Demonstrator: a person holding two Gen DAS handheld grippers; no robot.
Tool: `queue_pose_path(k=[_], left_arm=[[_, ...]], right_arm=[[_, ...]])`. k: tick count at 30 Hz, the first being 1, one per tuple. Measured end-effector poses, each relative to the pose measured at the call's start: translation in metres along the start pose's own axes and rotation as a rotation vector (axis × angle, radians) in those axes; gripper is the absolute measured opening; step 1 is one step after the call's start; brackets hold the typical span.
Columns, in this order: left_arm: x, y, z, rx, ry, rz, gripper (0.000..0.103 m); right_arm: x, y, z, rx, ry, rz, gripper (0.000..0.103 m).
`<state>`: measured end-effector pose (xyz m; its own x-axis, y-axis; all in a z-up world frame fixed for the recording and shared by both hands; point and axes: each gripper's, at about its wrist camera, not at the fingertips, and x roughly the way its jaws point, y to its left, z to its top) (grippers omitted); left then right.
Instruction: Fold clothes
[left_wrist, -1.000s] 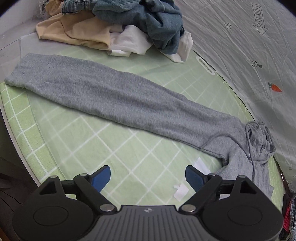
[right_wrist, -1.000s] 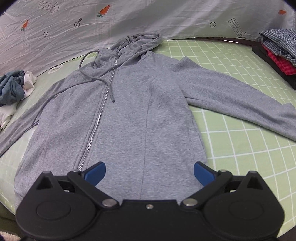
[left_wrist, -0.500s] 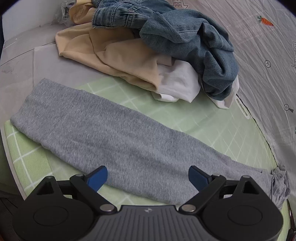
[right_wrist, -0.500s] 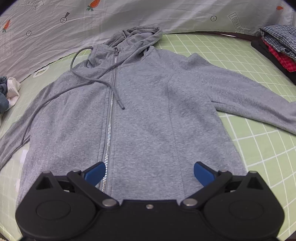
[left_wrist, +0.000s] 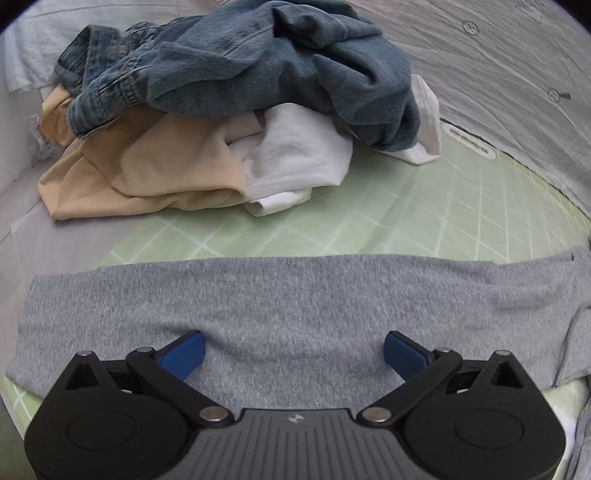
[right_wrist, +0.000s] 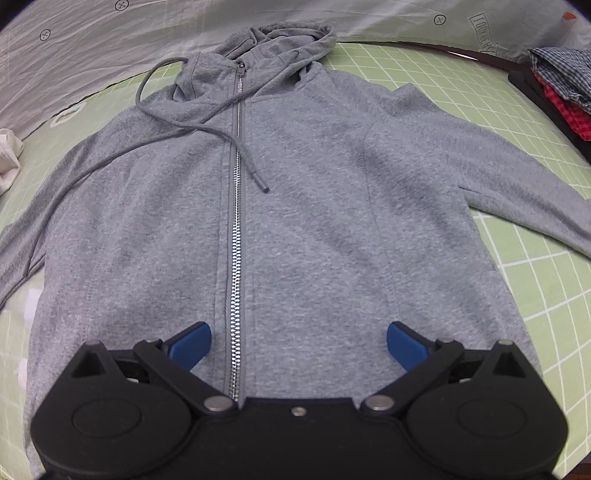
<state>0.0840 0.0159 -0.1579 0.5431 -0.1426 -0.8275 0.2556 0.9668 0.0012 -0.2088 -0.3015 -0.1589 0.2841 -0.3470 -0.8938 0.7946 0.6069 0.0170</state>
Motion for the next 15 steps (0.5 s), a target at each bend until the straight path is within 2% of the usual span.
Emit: queue_pose_path(k=[5, 7, 9, 11, 15], left_arm=[[-0.004, -0.019, 0.001, 0.063, -0.034, -0.028, 0.068], [-0.005, -0.026, 0.003, 0.079, -0.034, -0.041, 0.054], [-0.006, -0.033, 0.006, 0.095, -0.030, -0.059, 0.034], [-0.006, -0.042, 0.008, 0.104, -0.016, -0.107, 0.021], [-0.012, -0.068, 0.008, 0.138, -0.006, -0.223, 0.019]], right_arm=[[0.000, -0.002, 0.000, -0.012, -0.004, 0.008, 0.103], [0.001, -0.002, 0.001, -0.020, -0.006, 0.013, 0.103], [0.002, -0.003, 0.002, -0.029, -0.008, 0.020, 0.103], [0.002, -0.003, 0.003, -0.034, -0.010, 0.028, 0.103], [0.001, -0.007, 0.004, -0.031, -0.014, 0.050, 0.103]])
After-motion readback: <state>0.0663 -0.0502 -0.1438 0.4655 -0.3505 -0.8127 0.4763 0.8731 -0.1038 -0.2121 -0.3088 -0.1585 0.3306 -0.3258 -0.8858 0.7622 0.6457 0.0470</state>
